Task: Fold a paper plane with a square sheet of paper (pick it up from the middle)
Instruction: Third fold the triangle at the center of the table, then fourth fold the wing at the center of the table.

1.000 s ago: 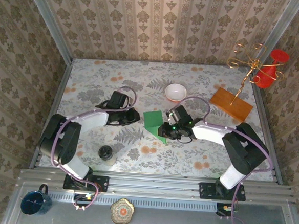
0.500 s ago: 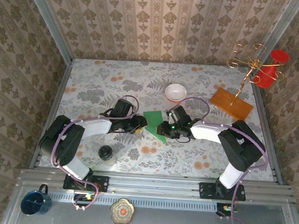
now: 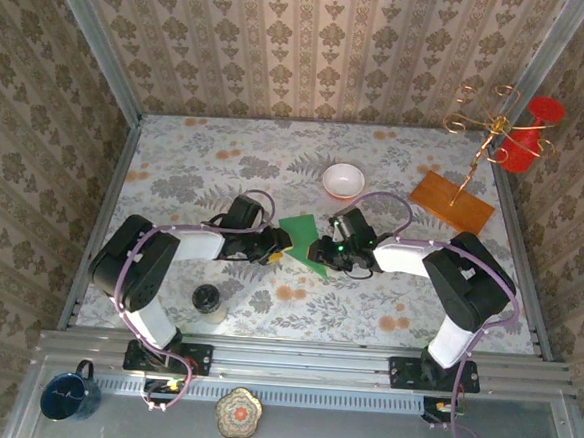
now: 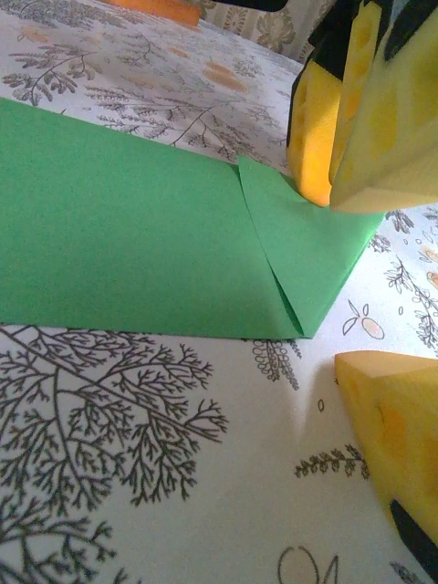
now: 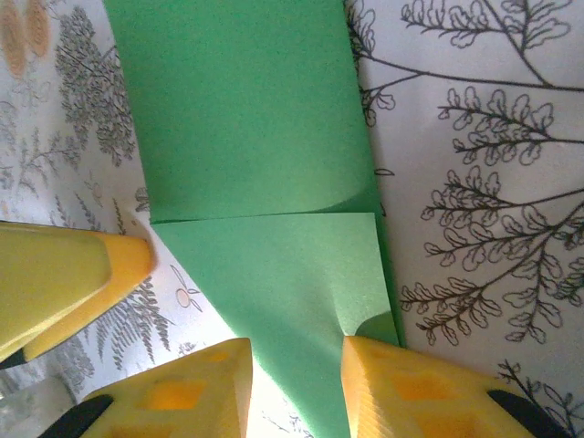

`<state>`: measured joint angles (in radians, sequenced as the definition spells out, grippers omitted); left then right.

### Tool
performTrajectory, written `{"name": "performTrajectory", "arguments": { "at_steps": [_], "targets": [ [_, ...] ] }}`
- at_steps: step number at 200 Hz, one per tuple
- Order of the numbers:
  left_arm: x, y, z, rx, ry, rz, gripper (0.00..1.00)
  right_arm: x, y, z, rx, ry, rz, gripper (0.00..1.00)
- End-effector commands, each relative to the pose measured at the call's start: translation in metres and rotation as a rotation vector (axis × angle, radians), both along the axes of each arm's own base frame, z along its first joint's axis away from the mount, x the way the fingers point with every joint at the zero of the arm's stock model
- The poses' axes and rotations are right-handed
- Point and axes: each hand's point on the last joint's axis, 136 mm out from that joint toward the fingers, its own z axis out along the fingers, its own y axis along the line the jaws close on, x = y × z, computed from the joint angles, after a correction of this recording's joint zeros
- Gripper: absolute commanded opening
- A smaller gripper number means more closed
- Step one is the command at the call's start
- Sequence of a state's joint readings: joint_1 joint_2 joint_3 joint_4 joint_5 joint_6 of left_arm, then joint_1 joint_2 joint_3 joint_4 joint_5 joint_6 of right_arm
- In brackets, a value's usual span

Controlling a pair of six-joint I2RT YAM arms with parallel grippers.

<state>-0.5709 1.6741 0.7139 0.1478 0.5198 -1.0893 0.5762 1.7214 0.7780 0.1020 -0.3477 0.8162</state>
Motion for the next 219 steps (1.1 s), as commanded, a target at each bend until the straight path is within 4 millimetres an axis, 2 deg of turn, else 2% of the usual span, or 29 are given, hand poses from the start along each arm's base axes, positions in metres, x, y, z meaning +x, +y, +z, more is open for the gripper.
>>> {"name": "performTrajectory", "arguments": {
  "at_steps": [1,23,44,107,167,219],
  "targets": [
    [0.005,-0.009,0.007,-0.03,0.002,0.003,0.45,0.0,-0.001,0.005,0.044,-0.005,-0.017,0.35],
    [0.005,-0.008,0.006,-0.029,0.005,0.004,0.45,0.004,0.001,0.022,0.081,-0.061,-0.015,0.35],
    [0.004,-0.008,0.005,-0.029,0.011,0.006,0.45,0.008,-0.004,0.027,0.072,-0.091,-0.028,0.35],
    [0.006,-0.016,0.008,-0.084,0.031,0.011,0.45,0.003,-0.013,0.005,0.042,-0.029,-0.061,0.35],
    [0.01,-0.02,0.009,-0.111,0.035,0.018,0.44,0.002,-0.017,0.001,0.033,-0.019,-0.073,0.35],
    [0.019,-0.026,0.015,-0.181,0.011,0.013,0.38,0.0,-0.019,-0.001,0.031,-0.014,-0.073,0.35]
  ]
}}
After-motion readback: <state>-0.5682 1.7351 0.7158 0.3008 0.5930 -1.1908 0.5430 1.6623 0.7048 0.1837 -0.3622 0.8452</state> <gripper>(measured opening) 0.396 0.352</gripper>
